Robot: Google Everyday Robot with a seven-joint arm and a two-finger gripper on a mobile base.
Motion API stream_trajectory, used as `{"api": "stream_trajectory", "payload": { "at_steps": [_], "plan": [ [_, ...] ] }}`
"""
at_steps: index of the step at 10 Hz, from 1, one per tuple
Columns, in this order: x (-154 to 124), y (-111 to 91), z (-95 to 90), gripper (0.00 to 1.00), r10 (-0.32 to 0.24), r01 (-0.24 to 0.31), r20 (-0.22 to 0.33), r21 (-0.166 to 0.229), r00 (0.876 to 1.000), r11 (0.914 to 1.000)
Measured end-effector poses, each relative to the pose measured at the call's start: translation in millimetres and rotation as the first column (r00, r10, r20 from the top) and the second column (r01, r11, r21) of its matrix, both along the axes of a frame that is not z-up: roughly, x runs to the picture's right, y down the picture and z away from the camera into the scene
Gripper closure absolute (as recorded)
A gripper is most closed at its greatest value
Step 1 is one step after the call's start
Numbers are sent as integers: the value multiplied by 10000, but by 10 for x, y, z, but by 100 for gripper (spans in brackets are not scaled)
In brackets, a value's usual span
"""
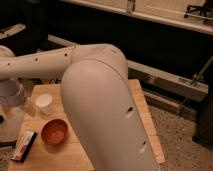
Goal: Place the eraser on the white sponge
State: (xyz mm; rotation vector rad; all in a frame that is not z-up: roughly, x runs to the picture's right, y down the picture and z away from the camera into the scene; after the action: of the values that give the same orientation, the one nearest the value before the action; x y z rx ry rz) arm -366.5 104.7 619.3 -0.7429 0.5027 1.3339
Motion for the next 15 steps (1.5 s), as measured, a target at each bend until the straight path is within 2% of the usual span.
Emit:
{"api": "stream_trajectory", "payload": {
  "at_steps": [4,6,8,12,15],
  "plan": [
    [-366,256,202,35,-475,494,299,-646,9984,9967],
    [-536,455,343,35,-676,691,208,-872,9975,9938],
    [-666,713,586,35,-746,731,-76,-1222,9972,9898],
    [-761,1105,1080,35,-774,657,-548,-1901,9955,9796],
    [-654,1307,1385,35,-734,541,-803,-2200,9941,9740]
  ]
}}
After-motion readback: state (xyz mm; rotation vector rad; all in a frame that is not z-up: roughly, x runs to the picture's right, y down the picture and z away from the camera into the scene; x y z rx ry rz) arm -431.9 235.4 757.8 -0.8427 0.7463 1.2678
